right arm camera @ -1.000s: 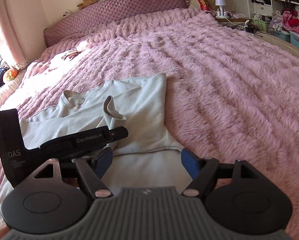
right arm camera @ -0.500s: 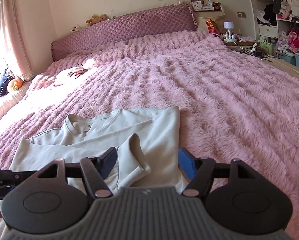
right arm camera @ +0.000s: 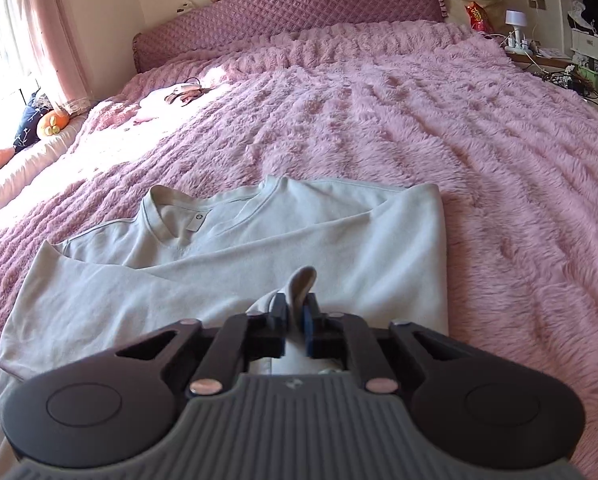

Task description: Fold small clothes

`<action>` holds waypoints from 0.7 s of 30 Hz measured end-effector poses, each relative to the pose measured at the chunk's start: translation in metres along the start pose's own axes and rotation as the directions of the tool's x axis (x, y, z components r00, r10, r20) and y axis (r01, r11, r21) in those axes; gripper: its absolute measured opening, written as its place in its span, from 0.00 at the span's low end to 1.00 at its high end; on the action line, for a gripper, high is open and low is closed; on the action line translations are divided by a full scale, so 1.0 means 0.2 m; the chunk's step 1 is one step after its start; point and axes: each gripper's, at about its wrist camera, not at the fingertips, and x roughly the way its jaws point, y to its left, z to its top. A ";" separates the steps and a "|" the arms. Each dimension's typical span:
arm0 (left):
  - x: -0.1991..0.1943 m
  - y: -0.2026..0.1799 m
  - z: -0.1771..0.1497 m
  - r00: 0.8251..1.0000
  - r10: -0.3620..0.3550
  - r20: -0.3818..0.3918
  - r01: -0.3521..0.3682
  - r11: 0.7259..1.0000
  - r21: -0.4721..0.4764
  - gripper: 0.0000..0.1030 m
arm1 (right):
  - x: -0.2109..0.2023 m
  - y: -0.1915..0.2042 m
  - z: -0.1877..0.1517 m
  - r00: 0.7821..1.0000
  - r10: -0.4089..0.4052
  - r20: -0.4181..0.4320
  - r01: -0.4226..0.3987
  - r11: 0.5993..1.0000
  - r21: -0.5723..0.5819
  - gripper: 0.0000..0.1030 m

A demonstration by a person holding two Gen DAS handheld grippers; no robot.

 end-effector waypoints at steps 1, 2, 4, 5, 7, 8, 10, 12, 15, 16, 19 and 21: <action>0.02 -0.01 -0.01 1.000 0.029 0.007 -0.029 0.998 0.060 0.89 | 0.00 0.01 0.00 1.000 -0.002 0.006 0.002 1.000 -0.006 0.02; 0.04 -0.03 -0.03 0.999 0.042 0.014 -0.043 0.991 0.128 0.86 | 0.00 0.02 -0.01 1.000 0.003 0.006 -0.003 1.000 -0.011 0.02; 0.08 -0.06 -0.04 0.997 0.069 0.031 -0.074 0.970 0.231 0.79 | -0.01 0.03 -0.01 1.000 0.006 0.008 -0.006 1.000 -0.016 0.02; 0.09 -0.07 -0.04 0.997 0.067 0.038 -0.075 0.960 0.271 0.78 | -0.01 0.03 -0.01 1.000 0.006 0.007 -0.006 1.000 -0.014 0.02; 0.11 -0.07 -0.04 0.999 0.039 0.022 -0.044 0.943 0.330 0.69 | -0.02 0.02 -0.01 1.000 0.007 0.004 -0.007 1.000 -0.010 0.02; 0.11 -0.07 -0.04 1.000 0.026 0.015 -0.029 0.934 0.357 0.65 | -0.03 0.02 -0.01 1.000 0.005 0.004 -0.004 1.000 -0.008 0.03; 0.10 -0.06 -0.06 1.000 0.015 0.017 -0.021 0.897 0.442 0.65 | -0.05 0.02 -0.01 1.000 0.007 0.006 -0.007 1.000 -0.010 0.05; 0.09 -0.05 -0.08 0.999 0.031 0.027 -0.040 0.864 0.501 0.65 | -0.05 0.03 -0.01 1.000 0.007 0.007 -0.006 1.000 -0.025 0.05; 0.12 -0.01 -0.06 1.000 0.029 0.014 -0.031 0.865 0.501 0.64 | -0.05 0.04 -0.02 1.000 -0.002 0.011 0.002 0.999 -0.039 0.05; 0.14 -0.01 -0.05 1.000 0.016 0.008 -0.018 0.867 0.499 0.59 | -0.04 0.05 -0.03 1.000 -0.005 0.010 0.005 0.999 -0.036 0.05; 0.20 -0.05 -0.04 1.000 0.014 -0.001 -0.011 0.842 0.539 0.44 | -0.04 0.05 -0.03 1.000 -0.012 0.002 0.012 1.000 -0.016 0.04; 0.22 -0.07 -0.05 1.000 -0.008 -0.016 0.015 0.823 0.567 0.30 | -0.04 0.05 -0.03 1.000 -0.014 -0.003 0.014 1.000 -0.008 0.04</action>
